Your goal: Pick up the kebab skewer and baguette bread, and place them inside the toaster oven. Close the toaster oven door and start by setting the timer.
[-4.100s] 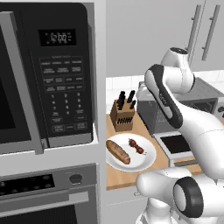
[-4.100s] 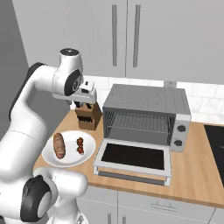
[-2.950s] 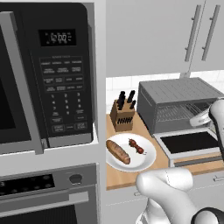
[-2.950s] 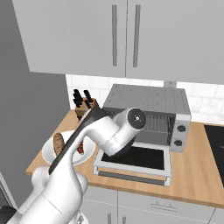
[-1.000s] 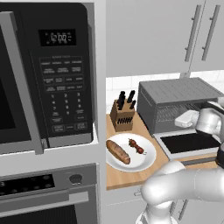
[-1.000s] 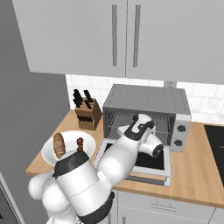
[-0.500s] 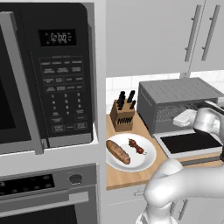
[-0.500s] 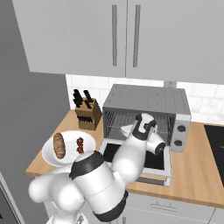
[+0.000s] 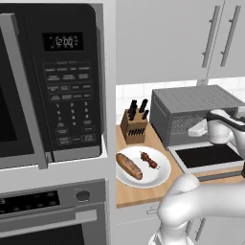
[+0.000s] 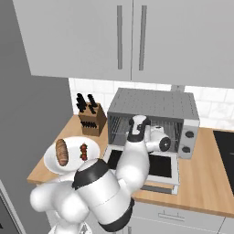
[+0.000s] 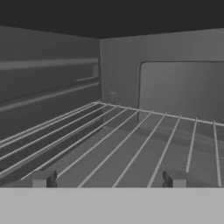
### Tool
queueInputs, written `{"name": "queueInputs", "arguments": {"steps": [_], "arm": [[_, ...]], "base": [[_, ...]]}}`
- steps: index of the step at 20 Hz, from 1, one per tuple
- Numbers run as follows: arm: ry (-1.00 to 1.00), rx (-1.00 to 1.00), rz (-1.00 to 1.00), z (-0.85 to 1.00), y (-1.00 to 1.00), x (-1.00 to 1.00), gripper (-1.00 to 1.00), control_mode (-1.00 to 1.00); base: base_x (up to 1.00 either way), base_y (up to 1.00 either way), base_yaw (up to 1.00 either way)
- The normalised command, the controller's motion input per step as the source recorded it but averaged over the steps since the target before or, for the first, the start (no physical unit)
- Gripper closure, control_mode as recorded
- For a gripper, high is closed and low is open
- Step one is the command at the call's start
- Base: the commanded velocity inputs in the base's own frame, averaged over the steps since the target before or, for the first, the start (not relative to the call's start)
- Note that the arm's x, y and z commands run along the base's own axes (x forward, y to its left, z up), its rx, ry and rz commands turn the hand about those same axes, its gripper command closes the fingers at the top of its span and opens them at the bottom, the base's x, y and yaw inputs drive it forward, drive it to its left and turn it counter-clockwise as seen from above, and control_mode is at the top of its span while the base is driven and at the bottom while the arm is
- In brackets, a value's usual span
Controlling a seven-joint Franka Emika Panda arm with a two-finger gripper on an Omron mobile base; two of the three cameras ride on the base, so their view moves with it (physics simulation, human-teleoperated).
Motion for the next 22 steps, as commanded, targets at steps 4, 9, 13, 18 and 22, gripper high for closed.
{"name": "queueInputs", "arguments": {"steps": [4, 9, 13, 18, 22], "arm": [[0.19, -0.04, -0.02, -0.69, -0.04, -0.98, -1.0, -1.0], [0.2, 0.0, -0.08, -0.48, -0.03, -0.96, -1.0, -1.0], [0.23, -0.01, -0.08, -0.45, 0.0, -0.99, -1.0, -1.0], [0.1, 0.01, -0.03, 0.35, -0.06, -0.73, -1.0, -1.0], [0.0, 0.02, 0.0, 0.95, 0.39, -0.95, -1.0, -1.0]], "base": [[0.0, 0.0, 0.0], [0.0, 0.0, 0.0], [0.0, 0.0, 0.0], [0.0, 0.0, 0.0], [0.0, 0.0, 0.0]]}}
